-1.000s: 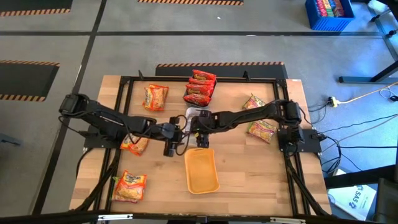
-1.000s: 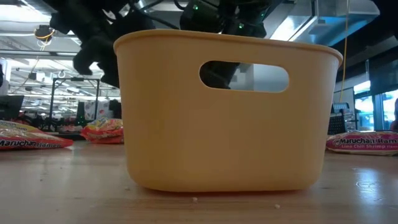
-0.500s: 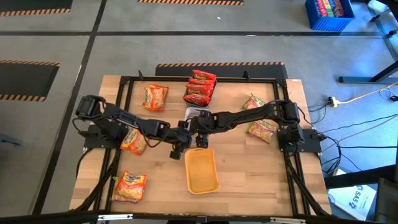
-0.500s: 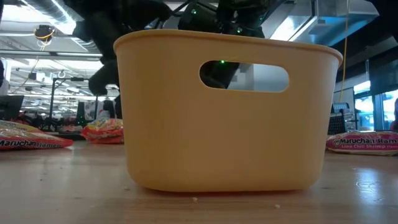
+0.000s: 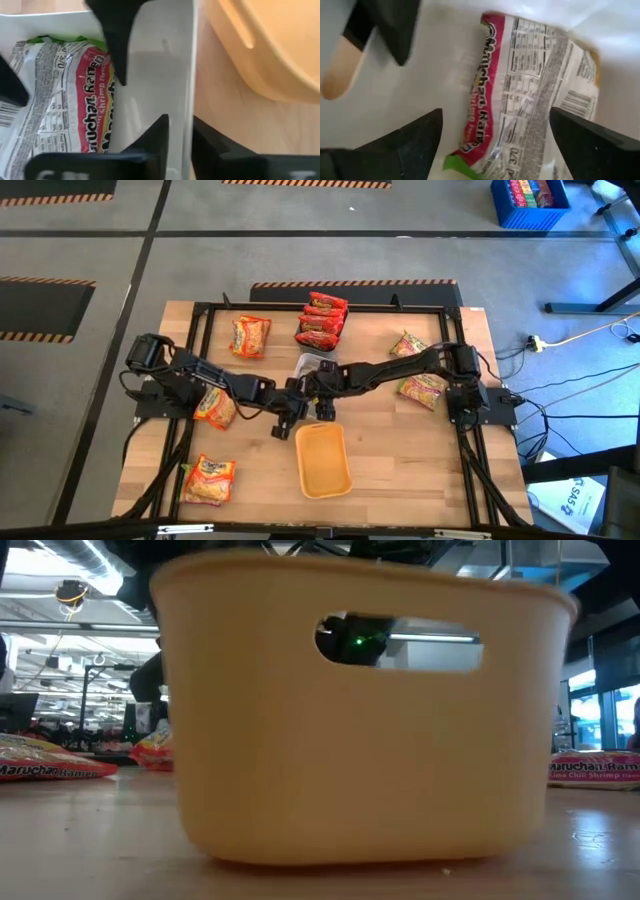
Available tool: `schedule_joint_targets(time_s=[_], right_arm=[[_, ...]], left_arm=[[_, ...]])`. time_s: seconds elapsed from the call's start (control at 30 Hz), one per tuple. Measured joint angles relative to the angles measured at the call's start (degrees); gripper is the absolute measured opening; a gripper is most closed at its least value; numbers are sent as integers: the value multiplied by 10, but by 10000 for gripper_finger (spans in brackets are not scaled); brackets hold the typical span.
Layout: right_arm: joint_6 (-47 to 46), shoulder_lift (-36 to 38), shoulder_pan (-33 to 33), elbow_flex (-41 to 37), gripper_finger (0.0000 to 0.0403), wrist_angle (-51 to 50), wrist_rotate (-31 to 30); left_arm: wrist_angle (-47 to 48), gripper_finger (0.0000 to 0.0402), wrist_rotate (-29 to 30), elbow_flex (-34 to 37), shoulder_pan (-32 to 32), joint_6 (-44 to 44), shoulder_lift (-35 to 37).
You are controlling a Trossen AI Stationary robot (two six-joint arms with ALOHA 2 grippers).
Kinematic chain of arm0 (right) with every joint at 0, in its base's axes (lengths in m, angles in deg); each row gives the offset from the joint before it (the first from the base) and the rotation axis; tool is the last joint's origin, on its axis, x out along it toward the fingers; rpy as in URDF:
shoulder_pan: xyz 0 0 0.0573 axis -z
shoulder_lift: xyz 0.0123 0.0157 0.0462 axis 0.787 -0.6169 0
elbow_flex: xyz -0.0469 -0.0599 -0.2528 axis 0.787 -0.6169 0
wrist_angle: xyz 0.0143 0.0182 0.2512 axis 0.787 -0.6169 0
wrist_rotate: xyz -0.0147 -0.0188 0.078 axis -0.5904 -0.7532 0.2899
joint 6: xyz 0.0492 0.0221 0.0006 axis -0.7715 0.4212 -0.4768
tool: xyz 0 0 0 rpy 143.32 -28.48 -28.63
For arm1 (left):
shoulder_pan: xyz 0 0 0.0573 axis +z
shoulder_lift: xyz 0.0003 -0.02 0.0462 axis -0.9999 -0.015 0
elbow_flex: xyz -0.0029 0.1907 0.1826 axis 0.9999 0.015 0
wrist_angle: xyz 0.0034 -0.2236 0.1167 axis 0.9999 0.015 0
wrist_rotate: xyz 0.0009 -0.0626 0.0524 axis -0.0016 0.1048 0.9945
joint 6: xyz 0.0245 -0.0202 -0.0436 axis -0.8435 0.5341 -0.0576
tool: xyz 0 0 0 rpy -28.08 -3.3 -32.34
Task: Sort Maruchan noodles
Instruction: Put the green noodle pack into the white bin
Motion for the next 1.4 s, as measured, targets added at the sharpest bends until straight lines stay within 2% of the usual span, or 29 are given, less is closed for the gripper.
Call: schedule_joint_targets(time_s=[0.2,0.43,0.6,0.93,1.13,1.4], right_arm=[[11,0,0,0,346,5,2],[47,-24,0,3,346,19,5],[43,-35,4,3,346,13,-16],[60,-31,-10,3,346,4,-137],[64,-32,-19,28,346,-37,-223],[61,-33,-20,30,347,-44,-275]], left_arm=[[-1,6,-3,0,-1,-3,0],[-6,5,-24,0,-1,-25,0],[-9,5,-42,1,0,-32,0],[-10,4,-41,1,0,-37,0],[-11,3,-34,2,-3,-40,1],[-11,4,-33,3,-4,-41,3]])
